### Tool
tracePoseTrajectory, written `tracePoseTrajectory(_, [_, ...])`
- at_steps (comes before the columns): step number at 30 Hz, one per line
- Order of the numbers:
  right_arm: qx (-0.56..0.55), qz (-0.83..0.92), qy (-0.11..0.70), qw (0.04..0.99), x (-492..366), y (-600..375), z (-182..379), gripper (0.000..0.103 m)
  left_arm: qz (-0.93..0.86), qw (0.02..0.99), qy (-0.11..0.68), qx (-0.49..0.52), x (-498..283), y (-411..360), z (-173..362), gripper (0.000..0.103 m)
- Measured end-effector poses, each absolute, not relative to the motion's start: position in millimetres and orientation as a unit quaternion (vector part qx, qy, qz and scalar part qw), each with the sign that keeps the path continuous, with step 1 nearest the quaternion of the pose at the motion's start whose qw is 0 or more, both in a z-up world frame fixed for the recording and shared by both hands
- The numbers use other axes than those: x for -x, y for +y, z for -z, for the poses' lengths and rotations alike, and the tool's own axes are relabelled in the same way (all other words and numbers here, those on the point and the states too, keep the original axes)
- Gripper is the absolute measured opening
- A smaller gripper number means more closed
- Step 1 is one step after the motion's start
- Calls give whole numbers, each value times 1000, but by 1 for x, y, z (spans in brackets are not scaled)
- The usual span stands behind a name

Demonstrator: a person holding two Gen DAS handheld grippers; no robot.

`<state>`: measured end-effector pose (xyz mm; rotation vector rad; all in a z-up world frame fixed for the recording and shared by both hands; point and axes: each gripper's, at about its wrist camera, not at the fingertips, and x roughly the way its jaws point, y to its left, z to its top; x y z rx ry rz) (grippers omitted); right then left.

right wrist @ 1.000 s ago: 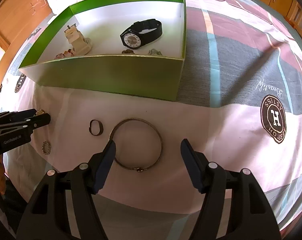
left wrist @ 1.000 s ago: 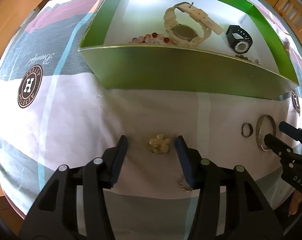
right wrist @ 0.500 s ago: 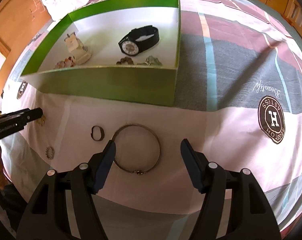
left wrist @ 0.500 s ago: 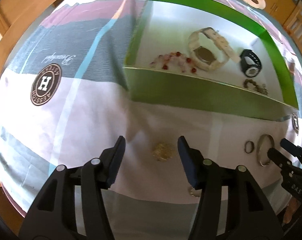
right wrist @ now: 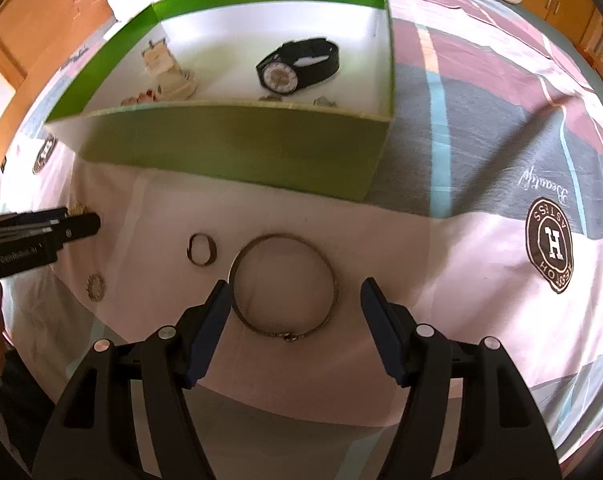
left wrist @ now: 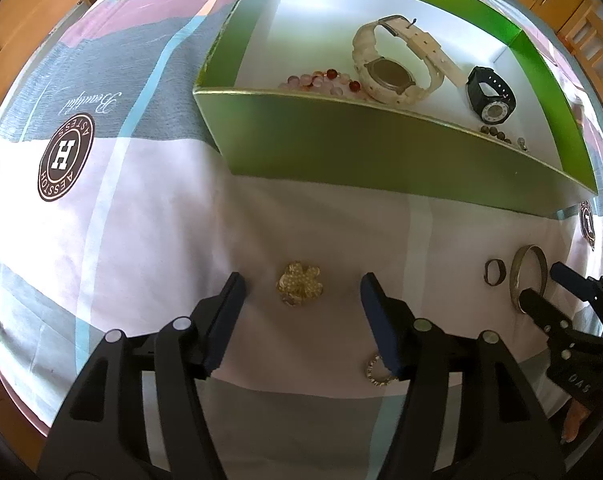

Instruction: Organize jewelry

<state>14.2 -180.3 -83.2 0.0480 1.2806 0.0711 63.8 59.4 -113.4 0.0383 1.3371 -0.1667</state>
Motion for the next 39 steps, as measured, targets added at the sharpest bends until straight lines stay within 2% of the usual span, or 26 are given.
tracePoseTrajectory(10, [10,-32,602,798,-14,-170,89,76,79,780,620,-26,-64,42,119,68])
tracePoseTrajectory(29, [29,-28,595,803,-7,-161,92,78,79,780,620,-35,-62,30,121,74])
tracePoseTrajectory(33, [31,-28,593,804,-7,-161,92,78,79,781,618,-32,-62,30,122,74])
tracePoseTrajectory(37, [34,-29,591,805,-5,-161,92,77,77,783,616,-26,-62,31,121,67])
tracePoseTrajectory(39, [34,-33,591,806,-4,-160,91,74,76,784,615,-27,-63,32,120,64])
